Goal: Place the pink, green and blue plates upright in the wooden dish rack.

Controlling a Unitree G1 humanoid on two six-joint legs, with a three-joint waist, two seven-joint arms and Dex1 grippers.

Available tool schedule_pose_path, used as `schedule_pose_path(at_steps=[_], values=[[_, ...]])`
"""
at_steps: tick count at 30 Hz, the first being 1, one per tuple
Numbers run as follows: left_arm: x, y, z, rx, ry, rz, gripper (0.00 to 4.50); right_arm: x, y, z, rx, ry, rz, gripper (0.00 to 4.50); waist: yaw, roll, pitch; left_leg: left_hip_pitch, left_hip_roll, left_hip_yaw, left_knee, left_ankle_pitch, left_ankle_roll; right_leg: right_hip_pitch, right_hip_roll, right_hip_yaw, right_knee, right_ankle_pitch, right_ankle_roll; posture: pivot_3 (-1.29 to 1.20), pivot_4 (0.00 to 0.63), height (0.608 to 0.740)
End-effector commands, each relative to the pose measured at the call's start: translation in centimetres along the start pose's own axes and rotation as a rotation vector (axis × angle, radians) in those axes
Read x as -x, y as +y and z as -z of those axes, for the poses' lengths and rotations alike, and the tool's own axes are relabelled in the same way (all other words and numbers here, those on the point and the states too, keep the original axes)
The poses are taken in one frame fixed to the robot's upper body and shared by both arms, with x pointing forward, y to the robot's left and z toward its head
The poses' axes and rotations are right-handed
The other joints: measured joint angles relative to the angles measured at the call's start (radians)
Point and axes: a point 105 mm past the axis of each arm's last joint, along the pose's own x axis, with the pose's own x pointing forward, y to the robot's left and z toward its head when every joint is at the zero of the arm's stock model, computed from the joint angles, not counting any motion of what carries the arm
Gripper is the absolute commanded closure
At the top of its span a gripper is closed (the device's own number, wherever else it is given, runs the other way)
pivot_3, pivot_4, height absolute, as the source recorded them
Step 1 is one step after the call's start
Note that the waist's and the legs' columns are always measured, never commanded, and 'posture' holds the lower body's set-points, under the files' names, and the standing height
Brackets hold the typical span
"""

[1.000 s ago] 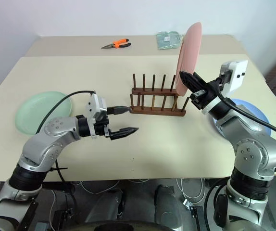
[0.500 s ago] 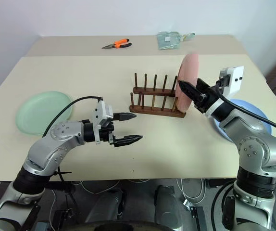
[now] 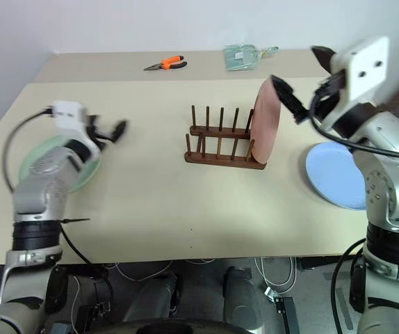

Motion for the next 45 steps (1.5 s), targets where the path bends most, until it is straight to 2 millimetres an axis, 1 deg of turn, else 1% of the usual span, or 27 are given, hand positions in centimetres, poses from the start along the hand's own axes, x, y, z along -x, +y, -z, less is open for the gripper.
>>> schedule_pose_path(at_steps=[1,3,5,6,9,12,13,14,16,18,20,22,23,25,26,28,29,31,32,35,38,41,45], values=[[1.2,6.5,-0.7,0.061,-0.004,-0.308,0.05,-1.4,4.8,-1.4,0.061,-0.054,-0.209,0.19,0.005,-0.002,0.000,0.000,0.000,0.000,0.000,0.000,0.000,0.000,0.000,0.000,0.000,0.000,0.000,0.00,0.150,0.740],[2.4,8.6,-0.2,0.130,0.013,-0.402,0.05,-2.0,7.2,-0.5,0.071,-0.038,-0.299,0.19,0.011,-0.005,-0.001,-0.001,-0.001,-0.001,0.002,0.000,0.000,0.000,0.000,0.000,0.000,0.000,0.000,0.00,0.150,0.740],[3.5,9.4,0.6,0.155,0.047,-0.434,0.05,-2.5,9.0,0.6,0.076,-0.026,-0.356,0.19,0.014,-0.006,-0.001,-0.002,-0.001,-0.002,0.002,0.000,0.000,0.001,-0.001,-0.001,0.000,0.000,0.001,0.00,0.150,0.740],[4.2,9.6,1.4,0.187,0.075,-0.440,0.05,-2.7,10.0,1.1,0.071,-0.024,-0.385,0.19,0.016,-0.006,-0.001,-0.002,-0.002,-0.002,0.002,0.000,0.000,0.001,-0.001,-0.001,-0.001,0.000,0.001,0.00,0.150,0.740],[5.9,9.3,3.2,0.326,0.138,-0.417,0.05,-3.0,12.1,1.9,0.030,-0.034,-0.442,0.19,0.016,-0.007,-0.002,-0.001,-0.002,-0.002,0.002,0.000,-0.001,0.001,-0.001,-0.001,0.000,0.000,0.001,0.00,0.150,0.740],[7.0,8.0,4.7,0.475,0.192,-0.366,0.05,-3.2,13.2,2.2,0.003,-0.043,-0.469,0.19,0.014,-0.007,-0.002,-0.001,-0.002,-0.003,0.002,0.000,-0.001,0.001,-0.001,-0.002,0.001,0.000,0.000,0.00,0.150,0.740],[7.5,7.9,5.2,0.513,0.209,-0.381,0.05,-3.3,13.4,2.3,-0.001,-0.045,-0.473,0.19,0.012,-0.007,-0.002,-0.001,-0.002,-0.004,0.002,0.001,-0.002,0.001,-0.001,-0.002,0.002,0.000,0.000,0.00,0.150,0.740],[7.8,8.0,5.7,0.544,0.223,-0.402,0.28,-3.3,13.5,2.4,-0.003,-0.045,-0.476,0.08,0.010,-0.007,-0.002,-0.001,-0.002,-0.004,0.002,0.001,-0.002,0.001,-0.001,-0.002,0.002,0.000,0.000,0.00,0.150,0.740],[8.1,8.0,6.4,0.615,0.231,-0.433,0.93,-3.4,13.5,2.6,0.000,-0.040,-0.477,0.00,0.010,-0.007,-0.002,-0.001,-0.001,-0.004,0.002,0.001,-0.002,0.001,-0.001,-0.002,0.002,0.000,0.000,0.00,0.150,0.740],[8.0,7.6,6.6,0.659,0.237,-0.432,1.91,-3.5,13.5,2.9,0.011,-0.034,-0.476,0.00,0.010,-0.007,-0.002,0.000,-0.001,-0.004,0.002,0.001,-0.002,0.001,0.000,-0.002,0.002,0.000,0.000,0.00,0.150,0.740],[7.5,7.0,6.4,0.662,0.234,-0.407,2.93,-3.5,13.5,3.1,0.012,-0.023,-0.477,0.00,0.010,-0.007,-0.002,0.000,-0.001,-0.003,0.002,0.001,-0.002,0.001,0.000,-0.002,0.002,0.000,0.000,0.00,0.150,0.740],[6.5,5.6,5.1,0.580,0.209,-0.318,3.99,-3.4,13.4,3.4,0.007,-0.001,-0.483,0.00,0.013,-0.008,-0.002,-0.001,-0.002,-0.003,0.002,0.001,-0.002,0.001,0.000,-0.002,0.002,0.000,0.000,0.00,0.150,0.740],[6.1,4.9,4.4,0.539,0.185,-0.274,4.44,-3.4,13.4,3.5,0.004,0.007,-0.487,0.00,0.015,-0.008,-0.002,-0.001,-0.002,-0.003,0.002,0.001,-0.002,0.001,-0.001,-0.002,0.002,0.000,0.000,0.00,0.150,0.740],[5.1,2.7,2.4,0.464,0.121,-0.158,4.48,-3.3,13.4,3.6,0.016,0.012,-0.488,0.00,0.017,-0.008,-0.002,-0.001,-0.002,-0.003,0.002,0.001,-0.002,0.001,-0.001,-0.002,0.002,0.000,0.000,0.00,0.150,0.740],[4.5,0.9,0.8,0.412,0.067,-0.068,4.48,-3.4,13.4,3.6,0.057,0.007,-0.475,0.00,0.019,-0.008,-0.002,-0.001,-0.002,-0.003,0.002,0.001,-0.002,0.001,-0.001,-0.002,0.002,0.000,0.000,0.00,0.150,0.740],[4.0,-1.9,-1.5,0.342,-0.013,0.067,4.48,-3.6,13.4,3.5,0.132,-0.001,-0.459,0.00,0.023,-0.008,-0.002,-0.001,-0.002,-0.003,0.002,0.001,-0.002,0.001,-0.001,-0.002,0.002,0.000,0.000,0.00,0.150,0.740],[3.9,-2.8,-2.3,0.321,-0.042,0.113,4.48,-3.7,13.4,3.6,0.160,-0.003,-0.457,0.00,0.024,-0.008,-0.002,-0.001,-0.002,-0.003,0.002,0.001,-0.002,0.001,-0.001,-0.001,0.002,0.000,0.000,0.00,0.150,0.740],[3.7,-6.3,-6.0,0.322,-0.146,0.268,4.48,-4.8,13.4,3.6,0.291,-0.016,-0.446,0.00,0.023,-0.008,-0.002,-0.001,-0.002,-0.002,0.002,0.001,-0.002,0.001,-0.001,-0.001,0.002,0.000,0.000,0.00,0.150,0.740],[3.8,-7.7,-7.4,0.308,-0.182,0.331,4.48,-5.5,13.2,3.6,0.350,-0.023,-0.431,0.00,0.022,-0.009,-0.002,-0.001,-0.002,-0.002,0.002,0.001,-0.003,0.000,0.000,-0.001,0.002,0.000,0.000,0.00,0.150,0.740],[4.3,-10.2,-9.4,0.252,-0.222,0.448,4.48,-7.2,12.6,3.8,0.481,-0.032,-0.385,0.00,0.008,-0.008,-0.002,-0.001,-0.002,-0.002,0.001,0.001,-0.003,0.000,0.000,-0.001,0.002,0.000,-0.001,0.00,0.150,0.740],[5.1,-12.5,-10.7,0.229,-0.240,0.549,4.48,-8.8,12.3,4.3,0.562,-0.036,-0.351,0.00,0.000,-0.008,-0.002,0.000,-0.001,0.000,0.000,0.002,-0.003,-0.001,0.000,0.000,0.002,0.000,-0.001,0.00,0.150,0.740],[5.7,-13.5,-10.9,0.228,-0.240,0.597,4.50,-9.5,11.8,5.1,0.659,-0.021,-0.323,0.84,0.002,-0.008,-0.002,-0.001,-0.001,-0.001,0.000,0.002,-0.005,-0.002,0.000,0.000,0.002,0.000,-0.001,0.00,0.150,0.740],[5.9,-13.5,-10.5,0.221,-0.224,0.591,4.50,-9.5,11.5,5.6,0.699,-0.011,-0.309,2.83,0.005,-0.008,-0.002,-0.001,-0.001,-0.001,0.000,0.002,-0.004,-0.002,0.000,0.000,0.002,0.000,-0.001,0.00,0.150,0.740]])
